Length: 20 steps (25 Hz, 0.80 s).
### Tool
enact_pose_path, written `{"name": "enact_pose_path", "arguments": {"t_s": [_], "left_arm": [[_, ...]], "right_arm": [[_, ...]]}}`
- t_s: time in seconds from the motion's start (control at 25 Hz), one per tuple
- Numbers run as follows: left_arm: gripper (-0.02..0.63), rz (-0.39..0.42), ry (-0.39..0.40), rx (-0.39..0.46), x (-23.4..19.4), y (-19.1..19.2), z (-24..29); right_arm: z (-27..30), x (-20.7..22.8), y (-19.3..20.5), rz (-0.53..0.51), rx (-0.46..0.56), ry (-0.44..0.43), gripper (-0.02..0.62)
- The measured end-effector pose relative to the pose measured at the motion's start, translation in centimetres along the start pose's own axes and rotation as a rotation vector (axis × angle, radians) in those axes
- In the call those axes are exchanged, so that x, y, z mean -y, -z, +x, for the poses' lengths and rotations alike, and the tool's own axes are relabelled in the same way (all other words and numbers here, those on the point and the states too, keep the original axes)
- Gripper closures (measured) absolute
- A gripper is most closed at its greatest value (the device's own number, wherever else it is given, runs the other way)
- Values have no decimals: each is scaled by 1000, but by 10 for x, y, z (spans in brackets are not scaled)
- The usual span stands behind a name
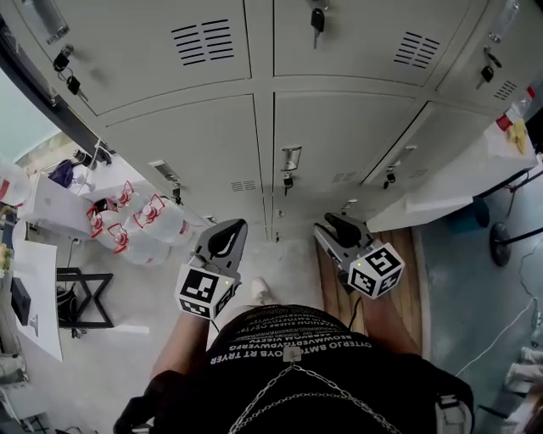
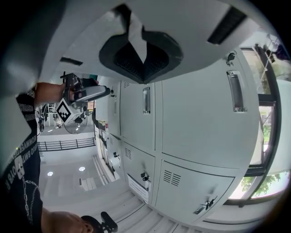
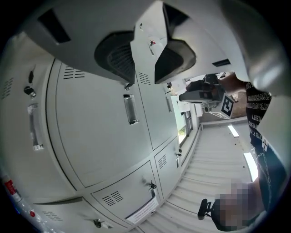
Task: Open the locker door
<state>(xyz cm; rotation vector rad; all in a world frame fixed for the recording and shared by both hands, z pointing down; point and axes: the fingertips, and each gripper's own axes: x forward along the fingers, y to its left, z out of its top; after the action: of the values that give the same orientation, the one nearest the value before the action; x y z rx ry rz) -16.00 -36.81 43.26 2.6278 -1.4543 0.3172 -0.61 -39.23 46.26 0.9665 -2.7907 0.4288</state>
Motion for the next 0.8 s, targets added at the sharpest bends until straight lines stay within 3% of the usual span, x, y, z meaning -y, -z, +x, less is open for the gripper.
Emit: {"name": "enact_pose_path", "arguments": {"t_s": [0.44,0.8], "left_arm": [[606,-62,-63,-14,-73,16,-5],[607,-68,10,-14,-96,27,9]], "right_arm": [[90,6,-46,-83,4,-22,448],[128,16,-66,-87,27,63,440]]}}
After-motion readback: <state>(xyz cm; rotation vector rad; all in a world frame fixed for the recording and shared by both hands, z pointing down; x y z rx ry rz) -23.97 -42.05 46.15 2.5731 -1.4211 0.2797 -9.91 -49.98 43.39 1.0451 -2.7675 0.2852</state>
